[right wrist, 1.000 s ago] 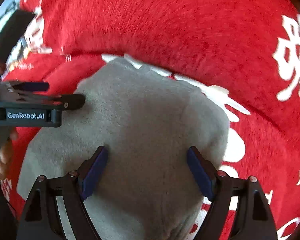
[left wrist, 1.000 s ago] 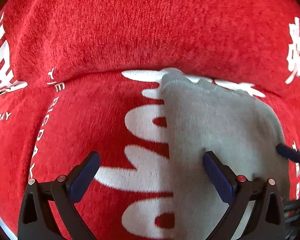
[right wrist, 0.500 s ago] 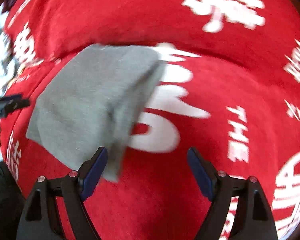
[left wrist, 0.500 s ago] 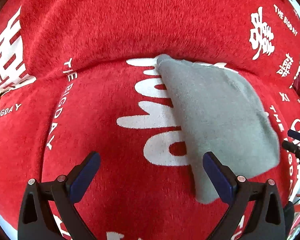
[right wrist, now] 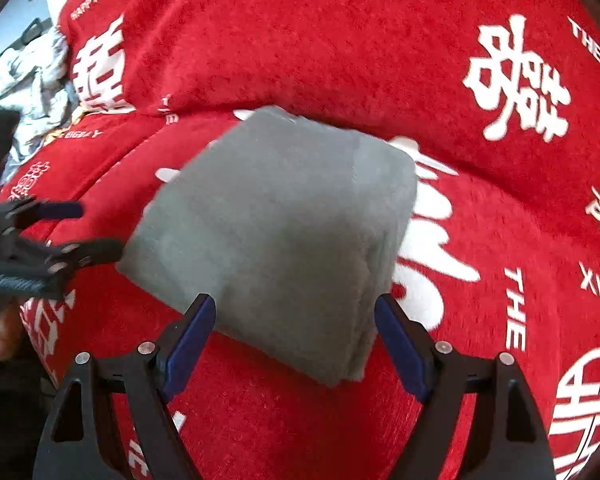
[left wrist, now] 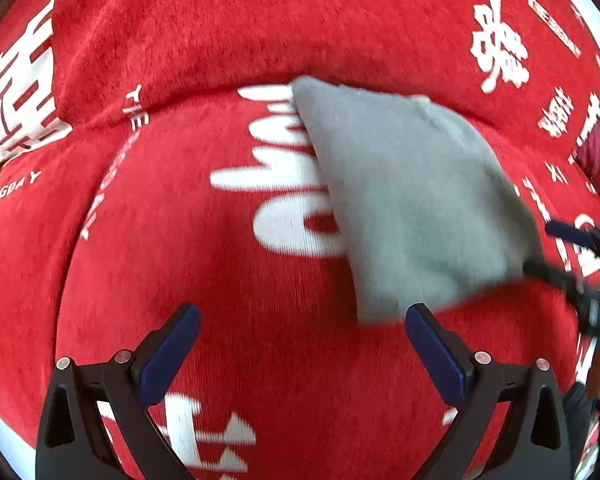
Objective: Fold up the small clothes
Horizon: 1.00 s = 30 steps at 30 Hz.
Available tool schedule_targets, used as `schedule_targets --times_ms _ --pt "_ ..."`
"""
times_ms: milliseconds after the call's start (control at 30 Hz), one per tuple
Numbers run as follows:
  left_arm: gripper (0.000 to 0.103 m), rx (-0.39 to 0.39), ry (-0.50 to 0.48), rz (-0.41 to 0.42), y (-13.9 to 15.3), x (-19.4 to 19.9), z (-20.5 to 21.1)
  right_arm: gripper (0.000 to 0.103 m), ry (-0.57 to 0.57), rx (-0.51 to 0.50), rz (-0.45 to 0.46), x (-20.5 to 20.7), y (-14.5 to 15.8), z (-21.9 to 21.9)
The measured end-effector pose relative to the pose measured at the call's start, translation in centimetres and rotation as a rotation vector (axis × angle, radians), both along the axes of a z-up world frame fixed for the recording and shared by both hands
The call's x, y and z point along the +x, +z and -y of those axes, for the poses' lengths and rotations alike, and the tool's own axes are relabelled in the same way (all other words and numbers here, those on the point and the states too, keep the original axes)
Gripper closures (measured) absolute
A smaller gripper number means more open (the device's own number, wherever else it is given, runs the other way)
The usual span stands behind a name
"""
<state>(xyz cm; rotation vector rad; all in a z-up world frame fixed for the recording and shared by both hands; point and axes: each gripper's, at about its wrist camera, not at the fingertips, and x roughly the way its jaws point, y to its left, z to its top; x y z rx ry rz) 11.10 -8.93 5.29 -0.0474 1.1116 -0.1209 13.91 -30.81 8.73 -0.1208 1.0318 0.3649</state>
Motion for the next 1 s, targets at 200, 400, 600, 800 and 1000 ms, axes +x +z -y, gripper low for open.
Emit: schedule_targets --times_ms 200,400,600,800,1000 --pt "0.000 0.074 -0.046 0.024 -1.2 0.2 2.5 0.023 -0.092 0.103 -0.080 0.7 -1.9 2.1" --pt "0.000 0.081 0.048 0.011 -2.2 1.8 1.6 0.035 -0.154 0.201 -0.137 1.2 -3.0 3.3" --pt "0.000 0.064 0.075 0.032 -2.3 1.4 1.2 0.038 -0.127 0.231 -0.147 0.7 -2.8 2.5" --pt "0.000 0.044 0.093 0.017 -2.4 1.6 0.4 0.089 -0.158 0.224 -0.154 0.7 -2.7 3.0" --pt "0.000 0.021 0.107 0.013 -2.4 1.6 0.0 0.096 -0.180 0.138 -0.106 -0.1 -1.0 3.6"
